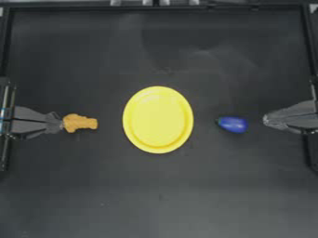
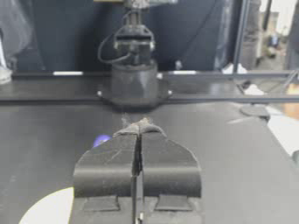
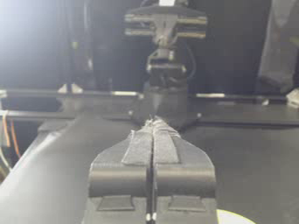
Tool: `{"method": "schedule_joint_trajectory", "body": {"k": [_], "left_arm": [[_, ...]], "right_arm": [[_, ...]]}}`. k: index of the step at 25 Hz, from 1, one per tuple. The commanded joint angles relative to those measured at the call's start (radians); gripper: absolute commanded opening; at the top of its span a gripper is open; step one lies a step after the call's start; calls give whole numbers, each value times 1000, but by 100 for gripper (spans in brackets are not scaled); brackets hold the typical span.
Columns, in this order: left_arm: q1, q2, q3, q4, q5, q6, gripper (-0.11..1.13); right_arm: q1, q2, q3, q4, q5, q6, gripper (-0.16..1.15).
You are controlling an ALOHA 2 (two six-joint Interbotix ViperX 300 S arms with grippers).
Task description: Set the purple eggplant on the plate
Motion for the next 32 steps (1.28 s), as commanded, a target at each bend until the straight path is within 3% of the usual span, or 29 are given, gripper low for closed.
{"method": "schedule_joint_trajectory", "body": {"k": [1, 5, 9, 12, 15, 16, 18, 20, 23, 27, 32], "left_arm": [[-2, -17, -20, -2, -2, 6, -1], [-2, -15, -23, 3, 6, 12, 8], [-3, -17, -21, 3, 3, 21, 20], [-3, -17, -18, 3, 2, 35, 54], [-2, -15, -18, 3, 3, 37, 102], [-3, -15, -20, 3, 5, 37, 109], [-3, -15, -21, 3, 6, 38, 103], [-2, -15, -20, 3, 9, 37, 97], [-2, -15, -20, 0, 11, 37, 101], [2, -12, -23, -2, 31, 35, 103], [18, -11, -21, -3, 38, 34, 103]], "right_arm": [[-2, 5, -11, -9, -9, -3, -6], [-2, 5, -8, -14, -5, -2, 9], [-2, 5, -8, -15, -2, -6, 14], [-2, 5, -9, -41, 0, -8, 33], [-2, 5, -15, -58, 0, -5, 76], [-2, 6, -18, -58, 0, -5, 91], [-2, 5, -23, -61, 2, -5, 111], [-3, 5, -31, -60, 17, -6, 102], [-17, 6, -60, -49, 89, -3, 96], [-107, 21, -132, 0, 322, 2, 100], [-236, 54, -242, 12, 676, 2, 100]]}}
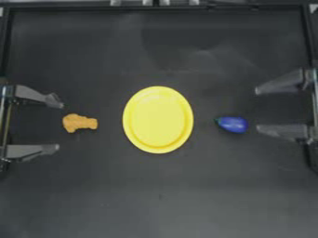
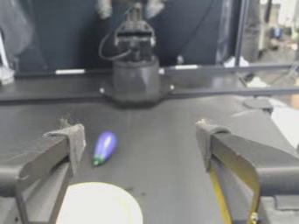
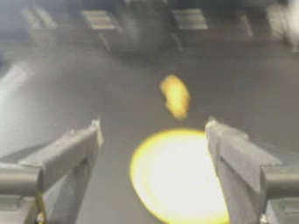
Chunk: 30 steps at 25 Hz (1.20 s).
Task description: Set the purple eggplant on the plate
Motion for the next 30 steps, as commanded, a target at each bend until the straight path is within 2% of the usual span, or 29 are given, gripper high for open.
{"method": "schedule_joint_trajectory", "body": {"k": [1, 5, 12, 19, 30], "left_arm": [[12, 9, -21, -2, 5, -2, 103], [23, 14, -25, -2, 26, -5, 103], [32, 23, -25, -3, 28, -6, 103], [37, 40, -25, -15, 28, -6, 103], [40, 43, -25, -15, 35, -6, 103]], "right_arm": [[-77, 37, -94, 8, 212, 0, 100], [-103, 124, -150, 11, 394, 0, 100], [-107, 301, -218, -9, 538, 0, 100], [-107, 436, -227, -31, 560, 0, 100], [-106, 588, -219, -8, 535, 2, 100]]}}
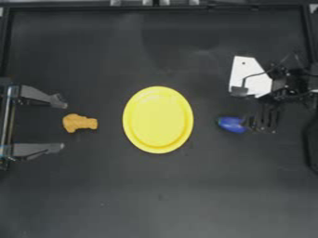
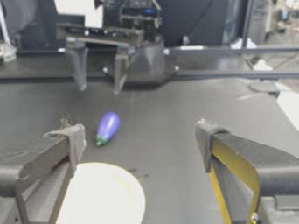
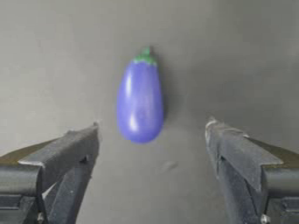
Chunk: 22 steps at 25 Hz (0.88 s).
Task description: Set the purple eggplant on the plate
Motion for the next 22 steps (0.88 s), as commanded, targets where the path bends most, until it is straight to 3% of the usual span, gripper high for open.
{"method": "schedule_joint_trajectory", "body": {"k": [1, 22], "left_arm": [[2, 20, -25, -2, -3, -2, 103], [14, 20, -18, -2, -2, -5, 103]], "right_arm": [[2, 32, -15, 15, -14, 0, 100], [31, 225, 8, 38, -124, 6, 100]]}}
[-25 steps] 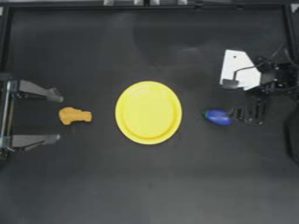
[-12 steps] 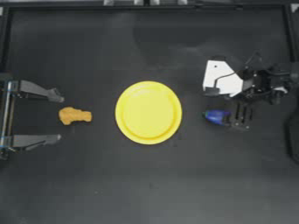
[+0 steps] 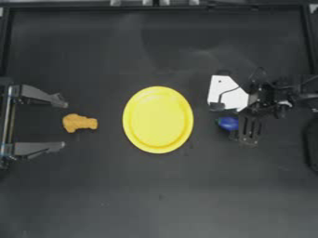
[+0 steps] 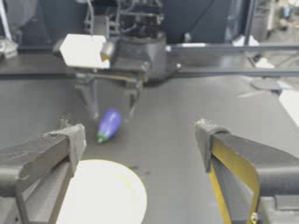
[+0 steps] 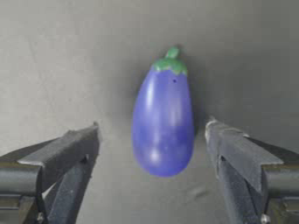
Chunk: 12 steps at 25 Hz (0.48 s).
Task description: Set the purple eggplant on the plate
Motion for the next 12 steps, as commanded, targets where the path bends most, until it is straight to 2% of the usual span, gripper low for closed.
{"method": "schedule_joint_trajectory", "body": {"k": [1, 8, 10, 12], "left_arm": [[3, 18, -18, 0, -3, -2, 103], [3, 18, -17, 0, -3, -3, 103], [3, 18, -17, 0, -5, -3, 103], [3, 18, -18, 0, -3, -3, 103]], "right_arm": [[2, 12, -8, -3, -14, 2, 100], [2, 55, -15, -11, -20, 3, 96], [2, 60, -18, -11, -18, 5, 86], [0, 60, -25, -11, -18, 12, 68]]}}
